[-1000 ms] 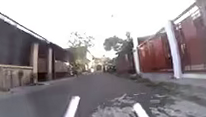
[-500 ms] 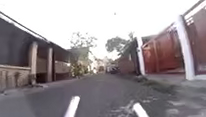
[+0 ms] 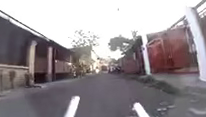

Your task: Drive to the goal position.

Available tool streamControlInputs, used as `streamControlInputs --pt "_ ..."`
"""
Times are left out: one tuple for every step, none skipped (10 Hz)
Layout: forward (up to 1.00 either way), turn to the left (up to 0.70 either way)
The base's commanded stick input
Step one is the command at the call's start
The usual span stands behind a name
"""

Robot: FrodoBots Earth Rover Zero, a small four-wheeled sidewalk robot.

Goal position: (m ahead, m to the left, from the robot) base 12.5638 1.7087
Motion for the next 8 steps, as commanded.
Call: streamControlInputs --pt "0.85 0.0" --pt "0.85 0.0" --pt "0.85 0.0" --pt "0.85 0.0" --pt "0.85 -0.15" --pt "0.85 -0.33" --pt "0.85 -0.34" --pt "0.85 -0.34"
